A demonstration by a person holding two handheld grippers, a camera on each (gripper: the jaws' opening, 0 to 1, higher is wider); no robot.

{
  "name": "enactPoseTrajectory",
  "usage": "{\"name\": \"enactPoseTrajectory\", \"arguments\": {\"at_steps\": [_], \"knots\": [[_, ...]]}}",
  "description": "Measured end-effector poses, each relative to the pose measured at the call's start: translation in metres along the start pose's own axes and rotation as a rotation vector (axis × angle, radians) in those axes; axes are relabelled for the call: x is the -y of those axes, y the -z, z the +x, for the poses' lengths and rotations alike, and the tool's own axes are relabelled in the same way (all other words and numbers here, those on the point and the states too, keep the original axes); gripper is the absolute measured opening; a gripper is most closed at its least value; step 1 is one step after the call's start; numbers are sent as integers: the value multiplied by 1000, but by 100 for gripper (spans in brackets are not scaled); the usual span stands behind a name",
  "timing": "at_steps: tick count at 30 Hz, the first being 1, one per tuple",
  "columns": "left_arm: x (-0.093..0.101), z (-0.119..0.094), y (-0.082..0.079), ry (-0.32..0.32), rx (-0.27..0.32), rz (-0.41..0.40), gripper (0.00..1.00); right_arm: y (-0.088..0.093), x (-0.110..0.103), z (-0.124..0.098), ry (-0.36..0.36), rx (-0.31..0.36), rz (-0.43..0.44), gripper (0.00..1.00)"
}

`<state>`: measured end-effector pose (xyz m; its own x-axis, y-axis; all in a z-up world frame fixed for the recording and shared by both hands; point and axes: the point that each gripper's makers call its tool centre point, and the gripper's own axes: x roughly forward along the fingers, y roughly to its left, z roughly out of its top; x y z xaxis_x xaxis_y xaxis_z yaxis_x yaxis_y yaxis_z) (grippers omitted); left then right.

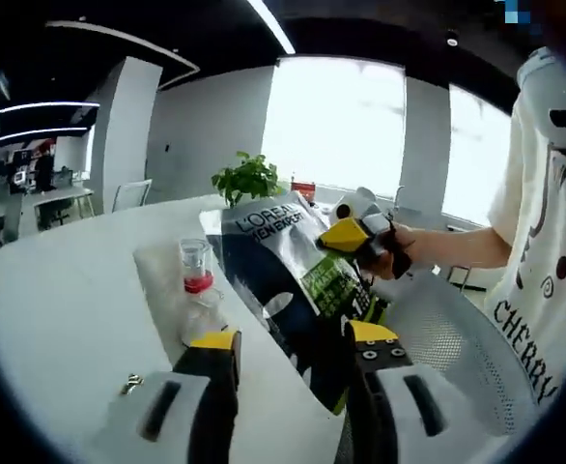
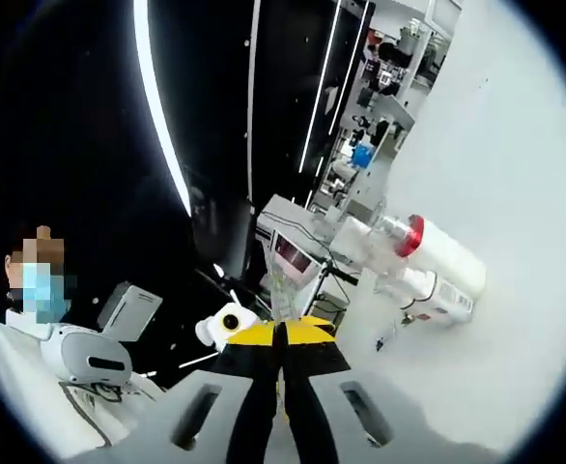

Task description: Arrange the skincare products in the storage area until every visible bottle or jar stands upright without overlapping.

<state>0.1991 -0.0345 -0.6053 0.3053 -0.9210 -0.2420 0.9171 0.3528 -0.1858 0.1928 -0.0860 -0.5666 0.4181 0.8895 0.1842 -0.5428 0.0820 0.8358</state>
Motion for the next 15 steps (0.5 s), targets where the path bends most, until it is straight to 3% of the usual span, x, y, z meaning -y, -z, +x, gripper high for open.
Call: {"name": "enactPoseTrajectory", "arguments": {"at_steps": [6, 9, 15], "knots": [[14, -3, -4, 68, 52, -88, 33, 11, -6, 14, -45, -66, -8, 1], [11, -3, -8, 43, 78, -101, 38, 12, -5, 17, -52, -75, -10, 1], [12, -6, -7, 44, 72, -136, 23, 12, -7, 27, -70, -80, -12, 1]]}}
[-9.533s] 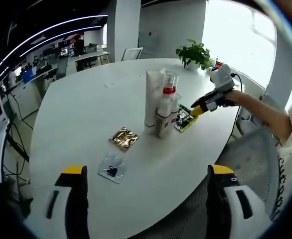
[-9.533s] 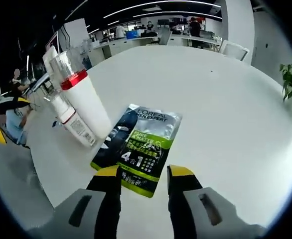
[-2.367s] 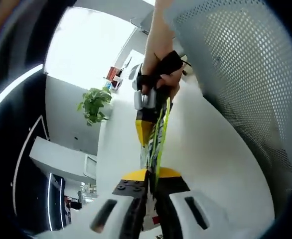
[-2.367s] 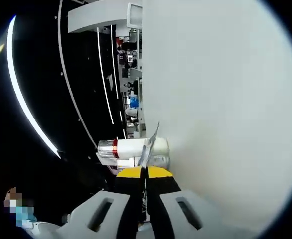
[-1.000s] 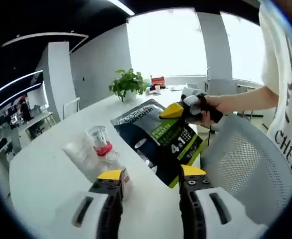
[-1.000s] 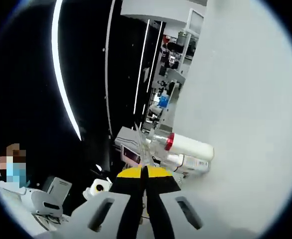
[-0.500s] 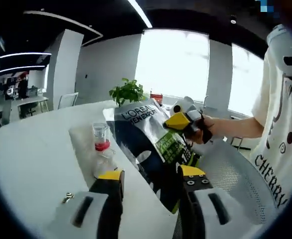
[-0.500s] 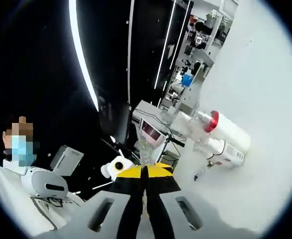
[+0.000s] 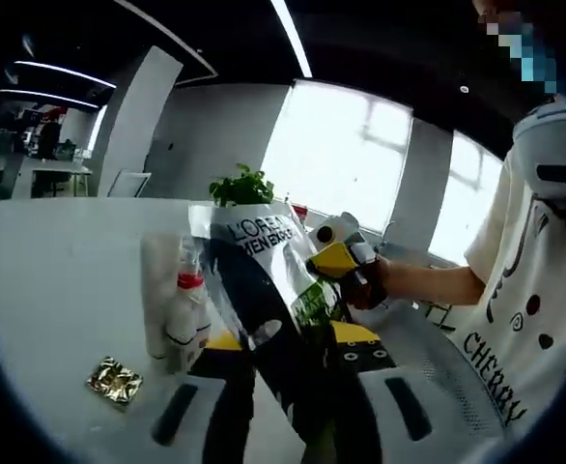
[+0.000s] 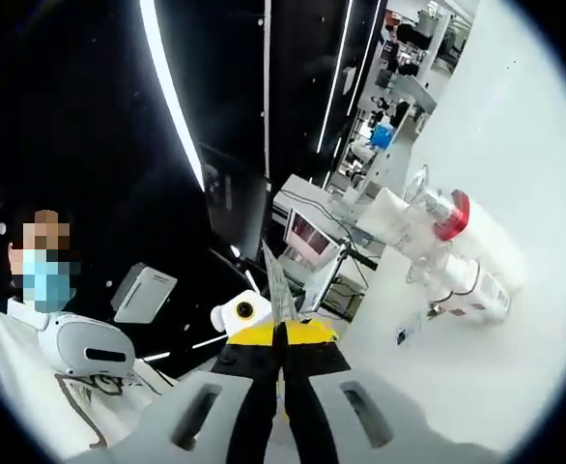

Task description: Arrange the skincare products in the storage area until every visible bottle or jar stands upright without overlapping.

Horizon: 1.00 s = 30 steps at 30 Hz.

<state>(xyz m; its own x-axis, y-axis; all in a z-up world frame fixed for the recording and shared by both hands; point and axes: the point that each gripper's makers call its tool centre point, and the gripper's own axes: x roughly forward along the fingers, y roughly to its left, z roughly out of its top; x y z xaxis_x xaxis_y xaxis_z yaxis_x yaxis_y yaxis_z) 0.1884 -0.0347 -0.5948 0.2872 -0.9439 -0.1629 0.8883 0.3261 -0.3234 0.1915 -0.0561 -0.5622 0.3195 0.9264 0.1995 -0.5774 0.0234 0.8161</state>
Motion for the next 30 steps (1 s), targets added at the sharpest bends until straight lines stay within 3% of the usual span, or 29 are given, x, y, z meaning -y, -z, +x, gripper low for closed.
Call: {"name": "enactPoseTrajectory", "arguments": {"at_steps": [7, 12, 23, 30], "knots": [[-5, -12, 0, 2, 4, -60, 16, 3, 3, 7, -3, -17, -6, 1], [-1, -16, -1, 32, 18, -86, 4, 5, 6, 9, 10, -21, -18, 1], [-6, -21, 11, 59, -14, -161, 1, 14, 19, 13, 89, -63, -91, 2], [-15, -30, 25, 57, -51, -225, 0, 21, 34, 13, 180, -135, -171, 5]]}}
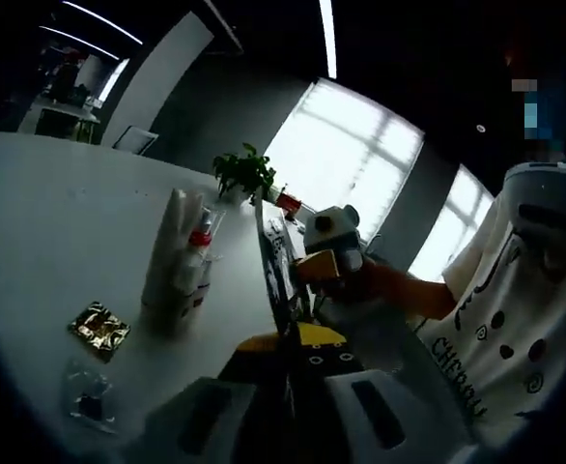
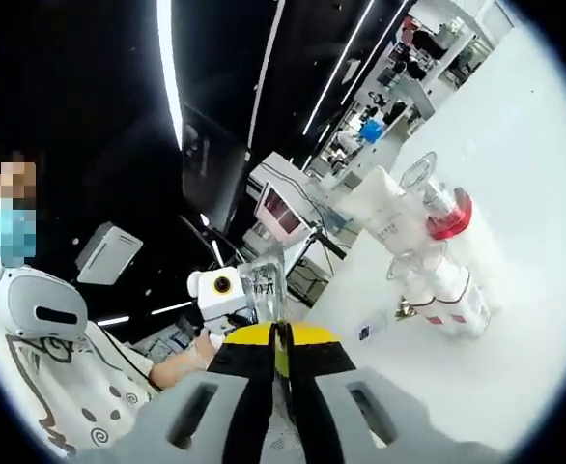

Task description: Arrange the skincare products in the storage area until every visible bottle or jar stands upright without overlapping.

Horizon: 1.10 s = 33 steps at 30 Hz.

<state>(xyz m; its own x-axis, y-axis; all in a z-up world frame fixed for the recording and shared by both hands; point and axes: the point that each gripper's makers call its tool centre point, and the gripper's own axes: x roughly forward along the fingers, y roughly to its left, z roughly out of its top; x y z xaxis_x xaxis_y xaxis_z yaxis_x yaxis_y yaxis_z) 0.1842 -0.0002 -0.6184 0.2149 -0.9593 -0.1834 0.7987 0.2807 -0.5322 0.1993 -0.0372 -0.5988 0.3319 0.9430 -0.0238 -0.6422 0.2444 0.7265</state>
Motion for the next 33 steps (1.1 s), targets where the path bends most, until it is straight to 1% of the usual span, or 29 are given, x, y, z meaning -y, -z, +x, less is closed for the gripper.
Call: {"name": "enactPoseTrajectory", "arguments": {"at_steps": [2, 4, 7, 9, 11, 13, 15, 16, 18, 20, 23, 24, 25, 27, 28, 29, 31, 33], "knots": [[-7, -3, 7, -15, -19, -19, 0, 0, 9, -2, 50, -16, -37, 5], [-14, -8, 16, -18, -45, -49, 0, 0, 13, -5, 63, -24, -32, 5], [-19, -10, 27, -18, -53, -106, 0, -2, 16, -11, 80, -24, -27, 5], [-27, -11, 38, -54, -75, -167, 0, -4, 17, -15, 86, -20, -27, 2], [-34, -11, 46, -68, -93, -174, 0, -6, 16, -15, 88, -11, -26, 3], [-39, -10, 52, -82, -100, -224, 0, -4, 15, -14, 82, -23, -22, 2], [-46, -9, 56, -102, -107, -261, 0, 2, 14, -11, 87, -53, -36, 3], [-50, -9, 59, -117, -113, -285, 0, 7, 14, -8, 92, -81, -52, 3], [-58, -9, 62, -121, -120, -312, 0, 14, 13, -5, 99, -125, -86, 3], [-60, -7, 64, -122, -124, -349, 0, 20, 12, 1, 106, -152, -106, 4], [-64, -4, 67, -130, -141, -354, 0, 30, 12, 9, 109, -199, -139, 5], [-67, -4, 70, -141, -155, -368, 0, 34, 14, 9, 119, -220, -150, 5], [-69, -3, 70, -150, -158, -373, 0, 38, 19, 10, 146, -248, -191, 6], [-69, -1, 72, -169, -161, -377, 0, 39, 30, 9, 202, -276, -254, 5], [-71, -1, 73, -179, -161, -380, 0, 43, 37, 7, 237, -313, -288, 6], [-74, -2, 73, -189, -158, -392, 0, 45, 40, 6, 254, -340, -311, 6], [-78, -3, 73, -191, -157, -395, 0, 50, 46, 8, 278, -379, -368, 8], [-78, -2, 73, -197, -157, -394, 0, 59, 49, 10, 264, -434, -385, 9]]}}
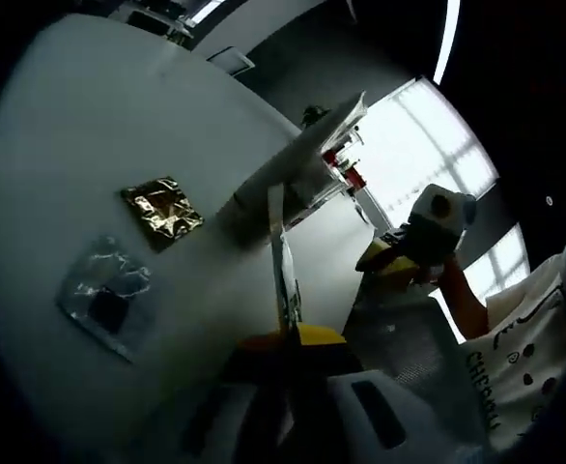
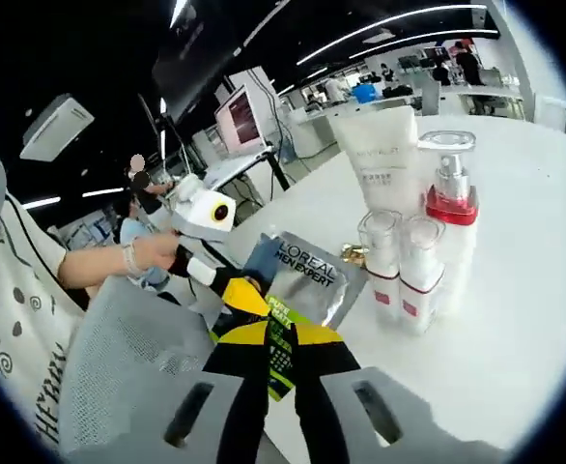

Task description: Arrange the skincare products in the storage area until every visible bottle or jar stands upright without overlapping.

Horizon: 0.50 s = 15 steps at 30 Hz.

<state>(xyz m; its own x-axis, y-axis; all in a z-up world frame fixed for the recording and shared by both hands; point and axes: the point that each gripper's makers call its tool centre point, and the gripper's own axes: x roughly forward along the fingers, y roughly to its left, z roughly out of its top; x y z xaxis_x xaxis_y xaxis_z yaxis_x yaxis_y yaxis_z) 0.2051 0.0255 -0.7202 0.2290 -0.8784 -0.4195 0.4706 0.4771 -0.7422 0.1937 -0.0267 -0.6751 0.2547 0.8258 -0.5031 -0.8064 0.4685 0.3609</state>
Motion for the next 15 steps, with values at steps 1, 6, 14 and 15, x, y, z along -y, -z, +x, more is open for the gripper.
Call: {"name": "enactPoseTrajectory", "arguments": {"at_steps": [1, 6, 14, 15], "knots": [[-2, 1, 0, -9, -2, -3, 0, 4, -2, 5, 4, -22, -22, 10], [-16, -2, -3, -37, -3, -15, 0, 27, -3, 20, 19, -133, -126, 13], [-25, -1, 0, -86, -16, 20, 0, 41, 1, 41, 99, -189, -262, 17], [-26, -1, 0, -90, -17, 25, 0, 43, 1, 43, 104, -194, -261, 17]]}}
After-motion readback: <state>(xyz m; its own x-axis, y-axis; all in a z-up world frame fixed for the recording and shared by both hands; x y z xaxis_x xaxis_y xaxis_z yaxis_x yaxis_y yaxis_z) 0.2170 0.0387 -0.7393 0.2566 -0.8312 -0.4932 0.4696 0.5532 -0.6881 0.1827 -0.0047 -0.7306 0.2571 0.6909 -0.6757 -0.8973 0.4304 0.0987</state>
